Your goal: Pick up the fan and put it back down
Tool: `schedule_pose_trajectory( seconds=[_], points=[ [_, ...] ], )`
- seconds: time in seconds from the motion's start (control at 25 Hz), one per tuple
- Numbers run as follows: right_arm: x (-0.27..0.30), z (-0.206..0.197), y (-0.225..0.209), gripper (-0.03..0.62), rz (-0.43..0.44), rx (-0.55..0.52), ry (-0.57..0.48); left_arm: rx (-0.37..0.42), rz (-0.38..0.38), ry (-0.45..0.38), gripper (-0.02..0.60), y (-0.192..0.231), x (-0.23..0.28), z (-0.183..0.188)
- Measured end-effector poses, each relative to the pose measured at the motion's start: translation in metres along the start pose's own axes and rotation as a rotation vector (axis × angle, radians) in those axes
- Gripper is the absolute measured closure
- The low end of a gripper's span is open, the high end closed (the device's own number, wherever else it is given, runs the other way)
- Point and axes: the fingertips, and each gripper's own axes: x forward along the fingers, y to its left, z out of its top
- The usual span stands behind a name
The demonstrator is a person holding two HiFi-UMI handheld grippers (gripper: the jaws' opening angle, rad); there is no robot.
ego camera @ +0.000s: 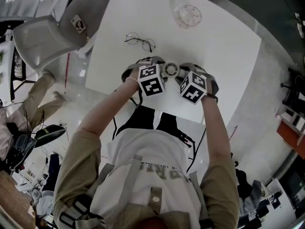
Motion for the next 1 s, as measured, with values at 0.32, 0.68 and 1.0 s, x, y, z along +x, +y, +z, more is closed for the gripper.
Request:
schedule_pose_trajectory(
  seconds=[0.32, 0.68, 1.0],
  points=[
    [0.0001, 0.0011, -0.0015, 0.408, 0.043, 0.025, -0.019, -0.046, -0.022, 0.006, 0.291, 0.0027, 0.0053, -0.0056],
    [0.0003, 0.0005, -0.0015, 0.408, 0.03, 0.031, -0.048, -0.046, -0.019, 0.014, 0.291, 0.0027, 0.0066, -0.0061],
    [0.0, -0.0001, -0.0029, 0.384, -0.008, 0.057, -0.079, -0.05, -0.008, 0.016, 0.288, 0.0034, 0.0062, -0.0068]
  ],
)
